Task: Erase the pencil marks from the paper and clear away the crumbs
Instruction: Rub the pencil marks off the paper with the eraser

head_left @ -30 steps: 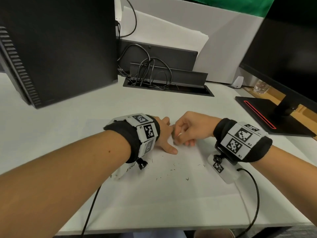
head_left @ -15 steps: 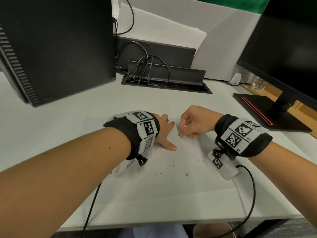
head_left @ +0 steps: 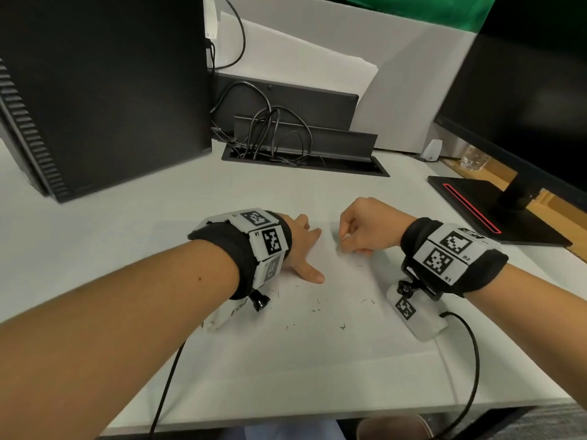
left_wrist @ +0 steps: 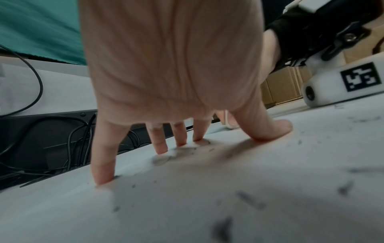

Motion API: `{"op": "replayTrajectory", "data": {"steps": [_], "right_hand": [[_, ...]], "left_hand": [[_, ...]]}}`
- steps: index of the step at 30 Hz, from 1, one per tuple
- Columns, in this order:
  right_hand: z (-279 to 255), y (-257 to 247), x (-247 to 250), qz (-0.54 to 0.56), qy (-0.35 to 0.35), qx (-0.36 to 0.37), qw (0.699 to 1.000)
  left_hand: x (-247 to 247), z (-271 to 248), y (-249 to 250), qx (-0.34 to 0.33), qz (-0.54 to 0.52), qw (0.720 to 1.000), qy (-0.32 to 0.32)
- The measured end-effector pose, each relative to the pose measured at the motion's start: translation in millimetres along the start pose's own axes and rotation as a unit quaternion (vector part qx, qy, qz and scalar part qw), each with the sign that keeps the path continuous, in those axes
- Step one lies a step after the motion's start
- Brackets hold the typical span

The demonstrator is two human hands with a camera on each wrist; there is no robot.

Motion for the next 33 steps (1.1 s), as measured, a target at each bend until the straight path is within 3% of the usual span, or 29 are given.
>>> {"op": "replayTrajectory", "data": {"steps": [3,8,12,15,18,25,30,33], "right_hand": [[-8,-9,-12,0.070,-0.078,0.012,0.994],[0,3,0,0.025,-0.007,-0.004,1.000],[-6,-3,-9,0.067,-0.062,0.009,0.996],[4,8,5,0.022,0.022,-0.008,0.999],[9,13,10,0.072,0.060,-0.028,0.995],[3,-8,-12,0.114,-0.094,0.020,0.989],[5,-4,-7,0.084,-0.049,0.014,0.995],[-3,0,-8,0.100,-0.100,0.013,0.990]], "left_hand": [[-1,0,0,0.000,0.002,1.000,0.000],[-1,0,0,-0.002,0.001,1.000,0.002],[0,1,-1,-0.002,-0.002,1.000,0.000],[0,1,0,0.000,-0.006,1.000,0.001],[-1,1,-1,0.001,-0.005,1.000,0.004],[-2,2,-2,0.002,-0.009,1.000,0.018],[-2,2,-3,0.006,-0.009,1.000,0.017],[-2,3,-3,0.007,-0.008,1.000,0.012]]}}
Point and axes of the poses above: each hand's wrist, its own z-axis towards the middle knuckle, its own x-axis out of the back of the hand, y = z × x, the point moved 5 cm from there along z, towards the middle knuckle, and after that the axes turned 8 degrees about y, right-handed, at the moved point
